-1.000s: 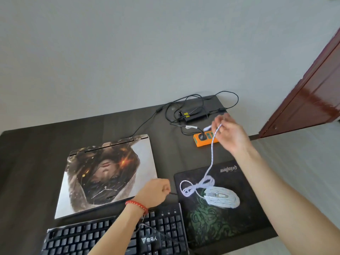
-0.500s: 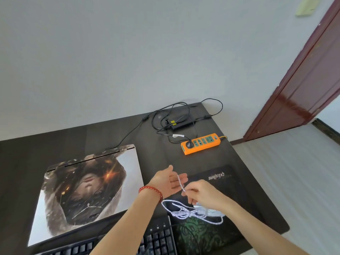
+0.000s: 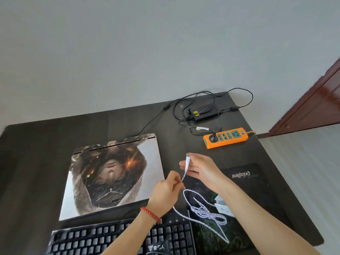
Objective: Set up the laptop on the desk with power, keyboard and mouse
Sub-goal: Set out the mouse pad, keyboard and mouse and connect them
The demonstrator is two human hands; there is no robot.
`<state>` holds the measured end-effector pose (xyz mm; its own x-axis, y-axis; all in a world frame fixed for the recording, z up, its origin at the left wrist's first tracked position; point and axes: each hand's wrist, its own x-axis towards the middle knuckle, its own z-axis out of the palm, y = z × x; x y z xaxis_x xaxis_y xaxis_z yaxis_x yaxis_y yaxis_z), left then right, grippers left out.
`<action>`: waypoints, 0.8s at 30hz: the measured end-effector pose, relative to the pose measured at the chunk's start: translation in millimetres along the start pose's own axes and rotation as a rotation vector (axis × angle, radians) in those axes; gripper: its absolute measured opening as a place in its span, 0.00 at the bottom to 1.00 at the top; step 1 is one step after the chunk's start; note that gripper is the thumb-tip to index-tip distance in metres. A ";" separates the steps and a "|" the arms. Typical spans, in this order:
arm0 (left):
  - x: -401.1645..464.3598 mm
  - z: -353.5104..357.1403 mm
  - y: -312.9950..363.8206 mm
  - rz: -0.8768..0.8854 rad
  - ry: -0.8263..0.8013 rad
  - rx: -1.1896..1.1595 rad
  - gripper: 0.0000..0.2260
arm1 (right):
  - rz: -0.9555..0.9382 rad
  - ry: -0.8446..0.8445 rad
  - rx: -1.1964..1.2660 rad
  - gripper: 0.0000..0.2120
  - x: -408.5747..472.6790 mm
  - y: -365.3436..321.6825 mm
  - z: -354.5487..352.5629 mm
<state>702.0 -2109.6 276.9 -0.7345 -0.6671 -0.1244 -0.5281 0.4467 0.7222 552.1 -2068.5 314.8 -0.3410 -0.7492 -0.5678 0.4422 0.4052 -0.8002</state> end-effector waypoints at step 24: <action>54.2 28.8 -106.4 -0.477 0.312 0.491 0.20 | -0.385 -0.041 -1.348 0.13 133.9 78.5 16.0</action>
<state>706.1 -2176.1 173.7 -0.2624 -0.9601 -0.0963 -0.9416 0.2329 0.2431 554.4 -2145.4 179.0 -0.2229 -0.9319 -0.2860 -0.8062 0.3412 -0.4833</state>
